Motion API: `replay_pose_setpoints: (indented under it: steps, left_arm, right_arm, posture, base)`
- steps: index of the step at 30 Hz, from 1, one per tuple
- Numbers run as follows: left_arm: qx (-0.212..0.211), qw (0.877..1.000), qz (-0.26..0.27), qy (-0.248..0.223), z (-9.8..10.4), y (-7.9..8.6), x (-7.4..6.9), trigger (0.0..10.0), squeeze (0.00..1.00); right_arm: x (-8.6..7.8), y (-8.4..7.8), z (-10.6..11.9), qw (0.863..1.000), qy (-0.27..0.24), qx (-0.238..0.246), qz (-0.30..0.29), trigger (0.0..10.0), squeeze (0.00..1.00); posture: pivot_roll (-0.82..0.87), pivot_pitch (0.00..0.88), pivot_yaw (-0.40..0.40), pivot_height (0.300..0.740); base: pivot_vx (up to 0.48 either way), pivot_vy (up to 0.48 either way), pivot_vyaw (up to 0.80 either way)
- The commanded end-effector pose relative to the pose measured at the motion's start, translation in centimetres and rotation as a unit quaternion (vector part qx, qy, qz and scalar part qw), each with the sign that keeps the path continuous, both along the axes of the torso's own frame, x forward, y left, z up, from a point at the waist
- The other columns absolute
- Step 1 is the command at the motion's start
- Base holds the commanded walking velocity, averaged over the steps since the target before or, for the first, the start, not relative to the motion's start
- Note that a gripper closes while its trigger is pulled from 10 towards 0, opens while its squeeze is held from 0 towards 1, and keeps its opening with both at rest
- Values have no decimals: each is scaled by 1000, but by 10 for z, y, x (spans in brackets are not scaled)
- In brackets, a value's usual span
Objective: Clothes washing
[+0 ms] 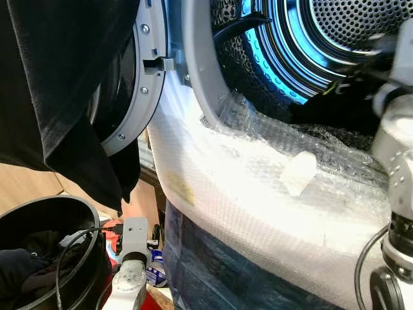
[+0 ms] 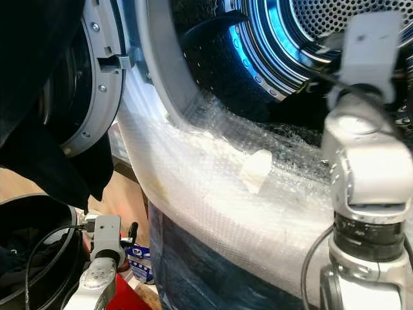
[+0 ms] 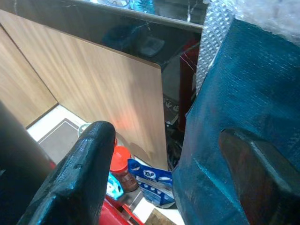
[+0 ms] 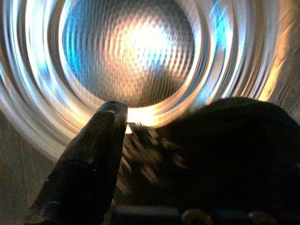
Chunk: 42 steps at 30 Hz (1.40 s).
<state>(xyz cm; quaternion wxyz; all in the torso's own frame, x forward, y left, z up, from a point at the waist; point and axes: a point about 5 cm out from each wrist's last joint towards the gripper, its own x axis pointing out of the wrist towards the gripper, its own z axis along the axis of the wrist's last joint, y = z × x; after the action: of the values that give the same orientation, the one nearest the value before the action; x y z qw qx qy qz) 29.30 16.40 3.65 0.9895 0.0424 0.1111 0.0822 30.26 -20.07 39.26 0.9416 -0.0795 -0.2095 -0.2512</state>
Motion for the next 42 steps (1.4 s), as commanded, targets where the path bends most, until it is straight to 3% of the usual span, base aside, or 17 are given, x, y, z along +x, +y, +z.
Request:
replay_pose_setpoints:
  steps: [1, 3, 7, 9, 11, 14, 15, 17, 21, 30, 31, 32, 33, 35, 37, 40, 42]
  left_arm:
    - [0, 1000, -7, 1, 0, -2, 0, 10000, 0]
    - [0, 1000, -6, 1, 1, -2, 0, 10000, 0]
    - [-1, 1000, -7, 0, 1, -4, 0, 10000, 0]
    - [-3, 1000, -9, 0, 1, -5, 1, 10000, 0]
    - [-3, 1000, -9, 0, 1, -5, 1, 10000, 0]
    - [-4, 1000, -7, -1, 2, -5, 1, 10000, 0]
    - [-4, 1000, -7, -1, 2, -5, 1, 10000, 0]
    - [-4, 1000, -6, -2, 2, -5, 1, 10000, 0]
    - [-5, 1000, -5, -2, 2, -5, 2, 10000, 0]
    - [-8, 1000, -2, -3, 2, -6, 1, 10000, 0]
    - [-8, 1000, -3, -3, 2, -6, 2, 10000, 0]
    - [-8, 1000, -3, -3, 2, -6, 2, 10000, 0]
    - [-8, 1000, -3, -3, 2, -6, 2, 10000, 0]
    - [-9, 1000, -5, -3, 2, -8, 3, 10000, 0]
    - [-9, 1000, -7, -3, 2, -9, 4, 10000, 0]
    - [-8, 1000, -6, -5, 4, -8, 5, 10000, 0]
    - [-8, 1000, -5, -6, 4, -7, 5, 10000, 0]
  right_arm:
    - [-11, 15, 13, 998, -59, -19, 27, 10000, 1000]
    - [-4, 27, 0, 998, -28, -22, 61, 10000, 1000]
    - [21, 50, -73, 971, 201, 21, 124, 10000, 1000]
    - [23, 55, -78, 968, 204, 30, 140, 10000, 1000]
    - [20, 45, -24, 991, 52, 23, 121, 10000, 1000]
    - [-5, 32, 39, 989, -123, -20, 80, 10000, 1000]
    - [-4, 33, 38, 990, -114, -13, 86, 10000, 1000]
    - [14, 42, 4, 992, 24, -8, 123, 10000, 1000]
    - [26, 57, -35, 982, 106, -5, 158, 10000, 1000]
    - [-14, 50, 50, 970, -175, -21, 165, 10000, 1000]
    - [2, 52, 30, 983, -83, -24, 165, 10000, 1000]
    - [2, 52, 30, 983, -83, -24, 165, 10000, 1000]
    - [27, 64, -18, 977, 97, -57, 183, 10000, 1000]
    - [34, 66, -46, 965, 172, -55, 189, 10000, 1000]
    - [32, 69, -39, 971, 108, -12, 211, 10000, 1000]
    - [2, 50, 51, 972, -158, -2, 171, 10000, 1000]
    - [-11, 39, 69, 966, -210, 11, 149, 10000, 1000]
  posture:
    - [-160, 37, -16, 740]
    - [-160, 37, -16, 740]
    - [-156, 30, -20, 740]
    - [-156, 30, -20, 740]
    - [-149, 29, -20, 740]
    - [-151, 29, -22, 740]
    - [-152, 27, -22, 740]
    - [-152, 23, -28, 740]
    - [-144, 24, -29, 740]
    - [-152, 20, -33, 740]
    - [-155, 19, -31, 740]
    - [-155, 19, -31, 740]
    - [-155, 19, -31, 740]
    - [-157, 15, -30, 740]
    - [-145, 15, -31, 740]
    - [-153, 15, -28, 740]
    - [-149, 13, -31, 740]
  base:
    - [0, 0, 0]
    - [0, 0, 0]
    - [0, 0, 0]
    - [0, 0, 0]
    - [0, 0, 0]
    - [0, 0, 0]
    - [0, 0, 0]
    - [0, 0, 0]
    - [0, 0, 0]
    - [0, 0, 0]
    - [0, 0, 0]
    - [0, 0, 0]
    - [0, 0, 0]
    - [0, 0, 0]
    - [0, 0, 0]
    - [0, 0, 0]
    - [0, 0, 0]
